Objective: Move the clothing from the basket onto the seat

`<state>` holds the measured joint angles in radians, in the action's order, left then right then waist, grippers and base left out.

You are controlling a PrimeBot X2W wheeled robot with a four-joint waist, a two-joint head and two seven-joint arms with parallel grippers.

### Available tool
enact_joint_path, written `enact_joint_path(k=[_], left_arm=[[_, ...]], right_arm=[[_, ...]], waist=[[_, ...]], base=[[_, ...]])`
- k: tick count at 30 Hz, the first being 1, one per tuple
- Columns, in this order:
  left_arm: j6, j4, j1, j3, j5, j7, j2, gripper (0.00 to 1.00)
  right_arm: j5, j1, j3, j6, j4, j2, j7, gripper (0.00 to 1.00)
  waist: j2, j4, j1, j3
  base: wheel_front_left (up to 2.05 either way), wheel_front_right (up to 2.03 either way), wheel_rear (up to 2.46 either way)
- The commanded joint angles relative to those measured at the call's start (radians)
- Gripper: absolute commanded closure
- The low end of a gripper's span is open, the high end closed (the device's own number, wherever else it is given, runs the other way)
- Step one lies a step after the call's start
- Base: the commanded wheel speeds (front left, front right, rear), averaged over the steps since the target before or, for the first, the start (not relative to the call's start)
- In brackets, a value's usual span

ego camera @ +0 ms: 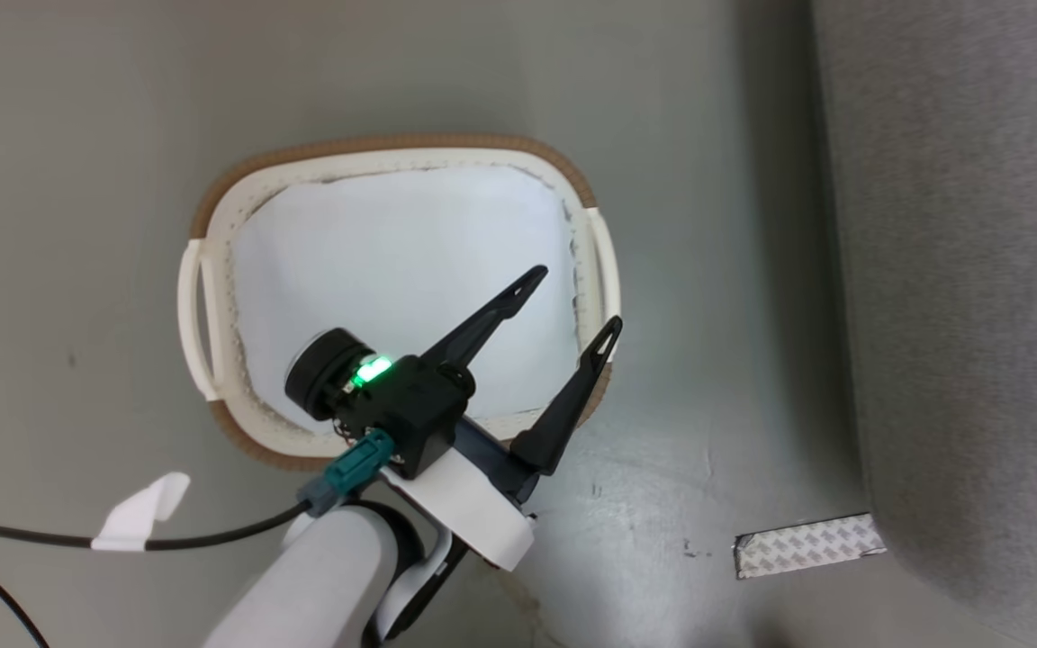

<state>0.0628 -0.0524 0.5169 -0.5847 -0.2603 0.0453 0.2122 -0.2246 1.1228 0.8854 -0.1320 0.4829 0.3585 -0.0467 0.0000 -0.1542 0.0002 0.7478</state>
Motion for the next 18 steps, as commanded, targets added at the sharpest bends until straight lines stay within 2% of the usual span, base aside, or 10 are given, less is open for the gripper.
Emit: enact_joint_path(k=[1,6,7,8,9,10,12,18], left_arm=[[-0.004,0.001,-0.009,0.004,-0.001,0.011,0.011,0.00],[-0.017,0.005,-0.008,0.007,0.001,0.014,0.013,0.00],[-0.016,0.009,-0.006,0.007,0.001,0.015,0.013,0.00],[-0.017,0.013,-0.005,0.008,-0.002,0.016,0.012,0.00],[-0.019,0.020,-0.004,0.009,-0.004,0.021,0.011,0.00],[-0.020,0.029,-0.004,0.010,-0.007,0.022,0.008,0.00],[-0.029,0.045,-0.010,0.019,-0.015,0.037,0.002,0.00],[-0.061,0.116,-0.048,0.056,-0.048,0.090,-0.005,0.00]], right_arm=[[-0.031,-0.020,0.028,0.003,-0.013,-0.037,-0.012,1.00],[-0.119,-0.039,0.094,0.003,-0.068,-0.172,-0.024,1.00],[-0.130,-0.036,0.095,0.003,-0.056,-0.176,-0.023,0.90],[-0.137,-0.034,0.092,0.003,-0.034,-0.169,-0.023,0.71],[-0.142,-0.031,0.091,0.003,-0.015,-0.162,-0.031,0.27],[-0.146,-0.028,0.088,0.003,0.006,-0.148,-0.042,0.00],[-0.163,-0.035,0.061,0.003,0.042,-0.134,-0.061,0.00],[-0.178,-0.099,-0.067,0.003,0.076,-0.154,-0.103,0.00]], waist=[[0.0000,0.016,-0.0002,0.017],[0.0000,0.012,-0.0002,0.008],[0.0000,0.012,-0.0002,0.004],[0.0000,0.012,-0.0002,-0.001],[0.0000,0.012,-0.0002,-0.008],[0.0000,0.012,-0.0002,-0.016],[0.0000,0.011,-0.0002,-0.036],[0.0000,0.004,-0.0002,-0.142]], base=[[0.00,0.00,0.00],[0.00,0.00,0.00],[0.00,0.00,0.00],[0.00,0.00,0.00],[0.00,0.00,0.00],[0.00,0.00,0.00],[0.00,0.00,0.00],[0.00,0.00,0.00]])
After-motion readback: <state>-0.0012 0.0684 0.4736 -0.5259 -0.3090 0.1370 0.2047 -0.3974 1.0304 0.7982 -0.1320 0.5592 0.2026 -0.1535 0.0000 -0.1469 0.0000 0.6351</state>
